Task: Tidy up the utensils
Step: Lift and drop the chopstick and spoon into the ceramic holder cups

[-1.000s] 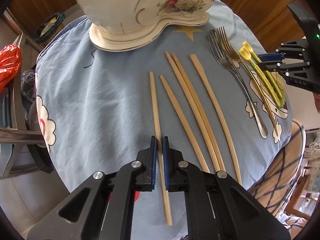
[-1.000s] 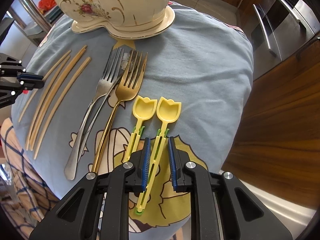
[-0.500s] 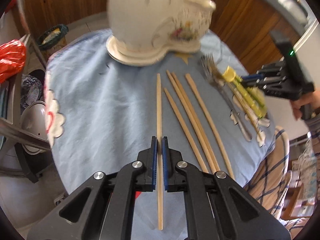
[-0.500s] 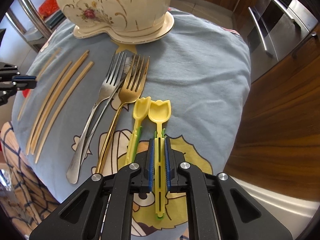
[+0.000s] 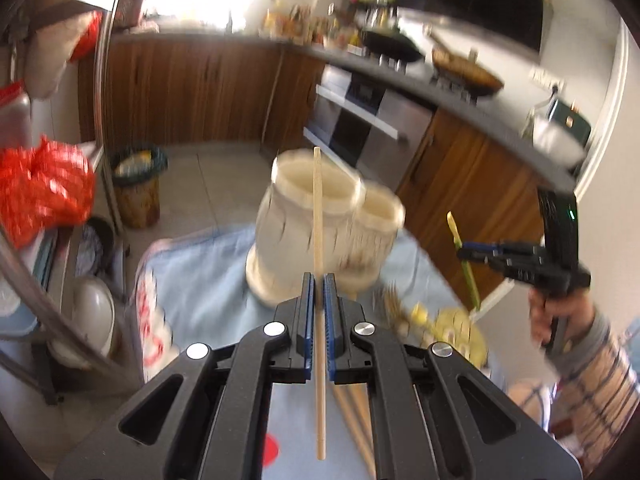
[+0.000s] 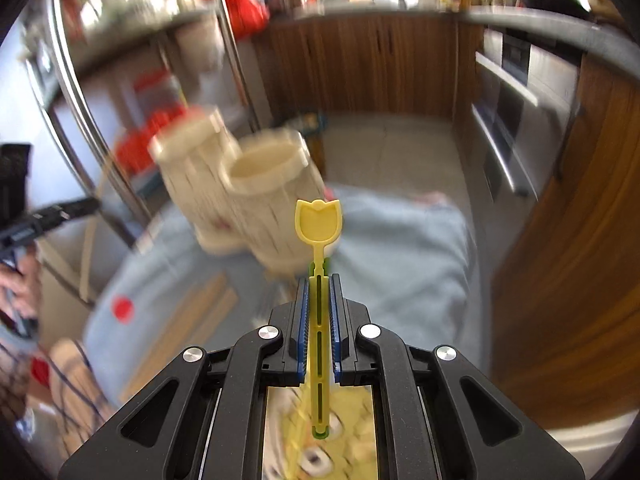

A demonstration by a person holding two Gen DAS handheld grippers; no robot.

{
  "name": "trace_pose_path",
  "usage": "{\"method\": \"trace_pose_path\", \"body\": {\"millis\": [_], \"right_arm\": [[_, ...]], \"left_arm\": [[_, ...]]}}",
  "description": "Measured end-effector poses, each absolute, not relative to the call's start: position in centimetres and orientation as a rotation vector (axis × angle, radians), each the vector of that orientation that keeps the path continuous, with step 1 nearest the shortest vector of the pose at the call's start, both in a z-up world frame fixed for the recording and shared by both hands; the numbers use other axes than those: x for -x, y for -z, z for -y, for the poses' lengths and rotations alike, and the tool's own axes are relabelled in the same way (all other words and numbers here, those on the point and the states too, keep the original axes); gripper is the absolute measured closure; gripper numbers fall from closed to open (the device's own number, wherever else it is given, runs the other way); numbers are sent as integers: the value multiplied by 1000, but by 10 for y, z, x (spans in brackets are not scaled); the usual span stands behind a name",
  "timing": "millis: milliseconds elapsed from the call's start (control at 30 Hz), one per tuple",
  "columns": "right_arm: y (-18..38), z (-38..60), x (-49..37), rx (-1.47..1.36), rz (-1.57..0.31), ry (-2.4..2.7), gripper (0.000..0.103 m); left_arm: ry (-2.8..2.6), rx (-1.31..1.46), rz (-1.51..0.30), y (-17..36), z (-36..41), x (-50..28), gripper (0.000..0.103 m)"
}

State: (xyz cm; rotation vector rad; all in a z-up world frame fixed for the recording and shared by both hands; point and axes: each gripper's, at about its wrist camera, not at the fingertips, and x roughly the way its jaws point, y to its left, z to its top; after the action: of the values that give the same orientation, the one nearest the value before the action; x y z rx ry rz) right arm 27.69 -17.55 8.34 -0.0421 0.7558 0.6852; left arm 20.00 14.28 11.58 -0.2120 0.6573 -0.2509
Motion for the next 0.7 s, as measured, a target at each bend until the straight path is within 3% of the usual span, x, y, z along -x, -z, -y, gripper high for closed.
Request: {"method": "trace_pose_path", "body": {"millis": [400,700], "right_arm": [[-129,122,-322,-134,-431,-786,93],[-108,96,-348,-121,-402,-731,93]], "left_arm": [[134,212,-255,-180,-117,-258,99],[48,163,-230,-164,-109,-305,99]]}}
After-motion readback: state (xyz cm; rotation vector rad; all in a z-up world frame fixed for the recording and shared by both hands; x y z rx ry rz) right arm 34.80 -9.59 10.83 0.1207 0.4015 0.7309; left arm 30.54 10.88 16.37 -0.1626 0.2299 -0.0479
